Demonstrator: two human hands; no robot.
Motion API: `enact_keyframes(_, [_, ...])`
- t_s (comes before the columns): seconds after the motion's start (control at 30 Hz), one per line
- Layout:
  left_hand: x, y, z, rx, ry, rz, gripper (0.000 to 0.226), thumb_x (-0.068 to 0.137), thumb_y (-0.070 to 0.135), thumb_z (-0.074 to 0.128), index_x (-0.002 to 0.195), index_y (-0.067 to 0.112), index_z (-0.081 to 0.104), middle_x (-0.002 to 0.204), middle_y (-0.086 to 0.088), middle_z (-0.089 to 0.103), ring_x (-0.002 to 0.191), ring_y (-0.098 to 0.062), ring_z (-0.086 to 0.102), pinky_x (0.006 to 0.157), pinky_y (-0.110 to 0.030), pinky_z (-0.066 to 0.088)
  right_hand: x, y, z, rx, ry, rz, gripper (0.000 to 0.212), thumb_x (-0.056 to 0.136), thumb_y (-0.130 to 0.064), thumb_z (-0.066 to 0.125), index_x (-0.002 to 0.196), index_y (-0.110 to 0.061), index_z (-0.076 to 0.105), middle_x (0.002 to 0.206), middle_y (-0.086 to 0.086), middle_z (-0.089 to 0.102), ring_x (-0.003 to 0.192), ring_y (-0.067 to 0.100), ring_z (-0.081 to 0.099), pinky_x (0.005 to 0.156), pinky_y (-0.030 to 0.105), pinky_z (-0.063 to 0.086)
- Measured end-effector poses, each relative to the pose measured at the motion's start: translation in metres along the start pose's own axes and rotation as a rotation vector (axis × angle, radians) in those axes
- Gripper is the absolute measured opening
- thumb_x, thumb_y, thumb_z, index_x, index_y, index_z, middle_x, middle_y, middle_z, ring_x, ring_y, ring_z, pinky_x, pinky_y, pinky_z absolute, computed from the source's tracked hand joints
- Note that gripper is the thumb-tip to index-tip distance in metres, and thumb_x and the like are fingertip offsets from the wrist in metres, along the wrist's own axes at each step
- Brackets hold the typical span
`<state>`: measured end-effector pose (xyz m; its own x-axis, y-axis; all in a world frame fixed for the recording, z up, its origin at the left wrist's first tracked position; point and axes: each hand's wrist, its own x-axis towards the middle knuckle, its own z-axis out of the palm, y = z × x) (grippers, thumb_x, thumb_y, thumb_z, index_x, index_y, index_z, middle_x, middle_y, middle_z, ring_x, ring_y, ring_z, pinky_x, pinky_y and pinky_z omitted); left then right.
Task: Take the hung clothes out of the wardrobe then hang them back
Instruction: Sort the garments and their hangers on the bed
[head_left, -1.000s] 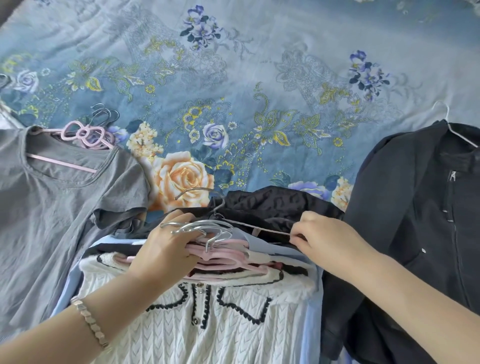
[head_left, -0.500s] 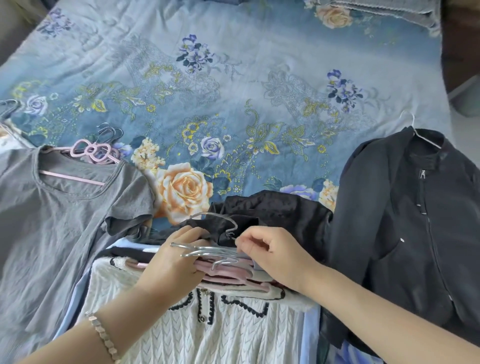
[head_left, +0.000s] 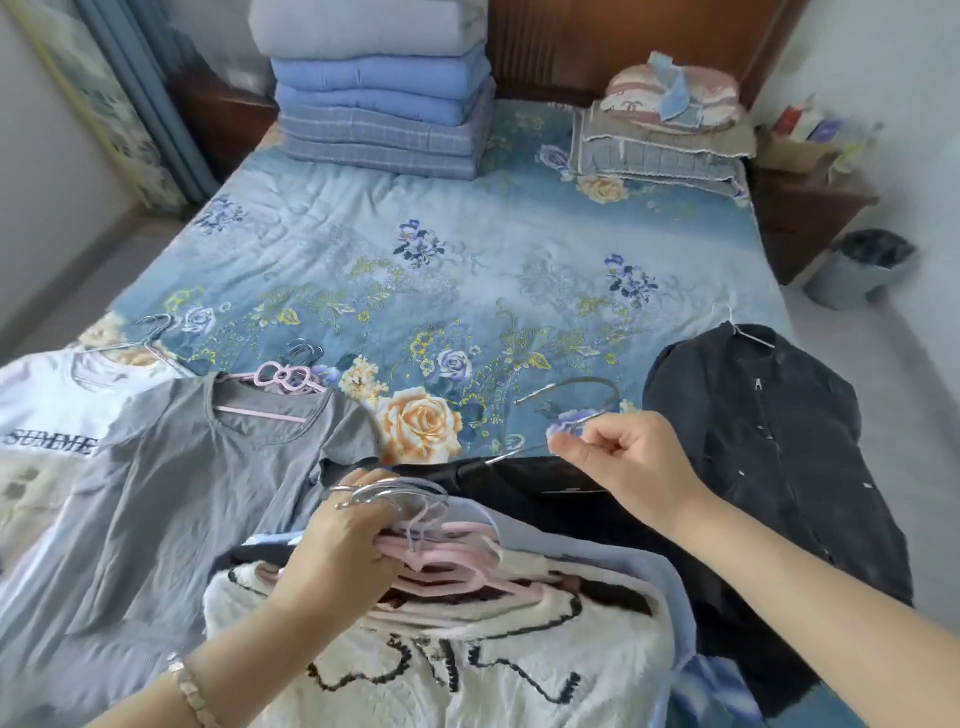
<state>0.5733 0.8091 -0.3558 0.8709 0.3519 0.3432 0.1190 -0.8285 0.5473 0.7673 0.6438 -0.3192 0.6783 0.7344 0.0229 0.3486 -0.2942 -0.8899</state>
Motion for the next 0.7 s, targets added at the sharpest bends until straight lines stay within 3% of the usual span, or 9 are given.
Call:
enact_keyframes(0.07, [-0.018,0.008,-0.026,0.012,0.033,-0.032,0.017,0.041,-0.001,0.049,0.051,0.006,0.06,0.053,0.012,0.053,0.063,-0.01,0.043,0.057,-0.007,0.035,-0.018,-0.03,-0.006,-0.016,0.058,-0.012,0.062,0.068,-0.062,0.065,0.04,-0.022,0.027,0.043,-0.006,0.02,0.045,0.027,0.048,0.059,0.024,0.031])
enact_keyframes(0.13, [-0.037,0.015,-0.05,0.043,0.058,-0.026,0.02,0.038,-0.004,0.051,0.052,0.004,0.062,0.055,-0.001,0.059,0.068,-0.013,0.044,0.058,-0.012,0.032,-0.038,-0.05,-0.011,-0.02,0.131,-0.006,0.062,0.077,-0.042,0.066,0.036,-0.022,0.024,0.036,-0.005,0.02,0.035,0.011,0.038,0.051,0.017,0.025])
enact_keyframes(0.2, [-0.058,0.016,-0.067,0.01,0.056,-0.071,0.022,0.04,-0.004,0.052,0.056,0.005,0.064,0.062,-0.005,0.064,0.071,-0.012,0.048,0.058,-0.014,0.035,-0.059,-0.065,-0.009,-0.03,0.156,-0.009,0.062,0.077,-0.042,0.064,0.035,-0.021,0.023,0.034,-0.005,0.02,0.036,0.008,0.024,0.046,0.011,0.021])
enact_keyframes(0.33, [-0.089,0.021,-0.088,-0.021,-0.002,-0.186,0.026,0.052,-0.004,0.055,0.053,0.021,0.048,0.06,0.015,0.053,0.061,-0.017,0.05,0.057,-0.012,0.037,-0.093,-0.087,0.003,-0.095,0.208,-0.042,0.056,0.067,-0.053,0.057,0.036,-0.02,0.024,0.037,-0.004,0.019,0.041,0.009,0.021,0.047,0.017,0.019])
enact_keyframes(0.37, [-0.094,0.026,-0.093,-0.013,0.005,-0.183,0.04,0.054,-0.008,0.058,0.046,0.026,0.04,0.057,0.021,0.048,0.059,-0.015,0.048,0.059,-0.007,0.037,-0.099,-0.094,0.003,-0.109,0.229,-0.059,0.056,0.069,-0.05,0.059,0.037,-0.021,0.023,0.037,-0.004,0.02,0.042,0.009,0.021,0.048,0.019,0.02])
enact_keyframes(0.47, [-0.105,0.046,-0.108,-0.008,0.049,-0.073,0.049,0.054,-0.013,0.062,0.047,0.033,0.048,0.07,0.01,0.06,0.067,-0.01,0.054,0.069,-0.004,0.04,-0.113,-0.119,0.004,-0.174,0.245,-0.131,0.057,0.075,-0.044,0.064,0.042,-0.018,0.026,0.041,-0.005,0.019,0.045,0.011,0.022,0.052,0.025,0.024])
enact_keyframes(0.57, [-0.101,0.073,-0.122,0.001,0.048,0.13,0.034,0.051,-0.003,0.057,0.066,0.028,0.056,0.123,-0.01,0.056,0.112,-0.022,0.052,0.093,-0.033,0.042,-0.122,-0.145,0.012,-0.209,0.213,-0.173,0.057,0.081,-0.031,0.069,0.042,-0.017,0.03,0.041,-0.007,0.021,0.044,0.011,0.024,0.052,0.028,0.03])
enact_keyframes(0.63, [-0.094,0.087,-0.127,0.062,0.053,0.258,0.017,0.053,0.0,0.058,0.058,0.016,0.062,0.125,-0.01,0.056,0.112,-0.022,0.05,0.1,-0.03,0.037,-0.132,-0.167,0.023,-0.221,0.132,-0.213,0.052,0.08,-0.037,0.069,0.043,-0.016,0.038,0.038,-0.006,0.026,0.043,0.01,0.027,0.054,0.029,0.037])
enact_keyframes(0.7, [-0.087,0.101,-0.132,0.07,0.058,0.302,0.015,0.057,0.008,0.048,0.058,0.011,0.063,0.104,-0.011,0.064,0.099,-0.024,0.052,0.089,-0.028,0.042,-0.145,-0.189,0.035,-0.253,0.029,-0.29,0.044,0.079,-0.038,0.069,0.049,-0.014,0.049,0.039,-0.006,0.031,0.044,0.01,0.029,0.052,0.022,0.032])
